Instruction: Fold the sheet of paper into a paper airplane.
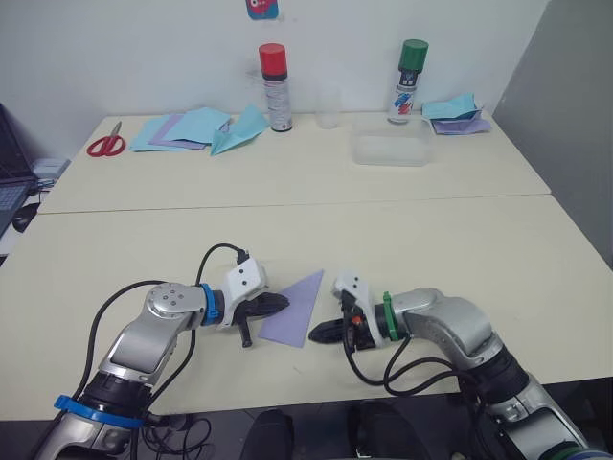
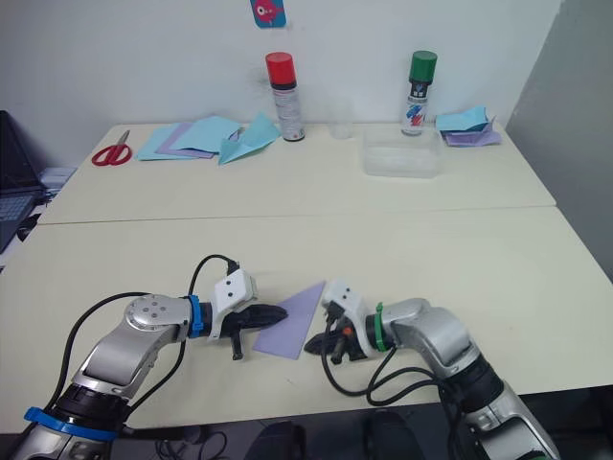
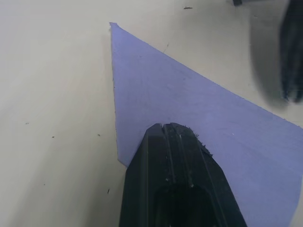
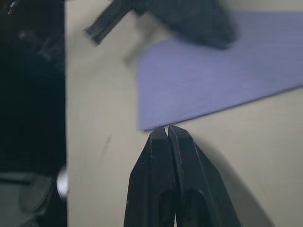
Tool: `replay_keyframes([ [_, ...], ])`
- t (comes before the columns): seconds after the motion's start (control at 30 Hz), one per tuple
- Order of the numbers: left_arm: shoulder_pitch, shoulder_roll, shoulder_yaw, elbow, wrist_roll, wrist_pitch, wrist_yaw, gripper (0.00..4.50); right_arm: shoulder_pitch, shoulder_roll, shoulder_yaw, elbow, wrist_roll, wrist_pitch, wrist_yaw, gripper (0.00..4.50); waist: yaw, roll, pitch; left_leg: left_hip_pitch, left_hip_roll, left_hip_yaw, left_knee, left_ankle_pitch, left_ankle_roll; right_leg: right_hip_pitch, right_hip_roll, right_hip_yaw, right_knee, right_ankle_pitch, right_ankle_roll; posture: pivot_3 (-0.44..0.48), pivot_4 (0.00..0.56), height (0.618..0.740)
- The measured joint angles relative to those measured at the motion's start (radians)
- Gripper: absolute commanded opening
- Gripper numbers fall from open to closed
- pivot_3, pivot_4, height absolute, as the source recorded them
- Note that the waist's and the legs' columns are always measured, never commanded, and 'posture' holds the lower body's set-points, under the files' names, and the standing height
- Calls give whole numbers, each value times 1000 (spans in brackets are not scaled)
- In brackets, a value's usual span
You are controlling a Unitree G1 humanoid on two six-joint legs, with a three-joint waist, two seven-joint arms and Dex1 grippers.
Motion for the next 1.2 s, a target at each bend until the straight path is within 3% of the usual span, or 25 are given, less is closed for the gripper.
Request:
replay_keyframes([
  [0.2,-3,0,-1,4,0,-5,-2,0,-31,93,-169,-12,82,258,-134,2362,0,0,0,0,0,0,-1,0,0,0,-1,0,0,0,0,0,150,740],
  [0.37,-6,-1,-1,14,0,-7,-2,0,-51,228,-309,-23,105,517,-281,2362,0,0,0,0,1,0,-2,0,0,-1,-2,0,0,0,0,0,150,740],
  [0.77,-4,-7,3,21,1,-6,10,0,-110,460,-500,96,120,546,-602,2362,-3,1,-1,2,0,-1,-2,0,0,0,-3,0,2,1,1,0,150,740],
  [1.2,0,-10,2,16,0,-6,20,0,-116,461,-560,136,233,546,-706,2362,-5,2,-1,2,0,-3,-2,0,0,0,-3,0,2,1,1,0,150,740],
])
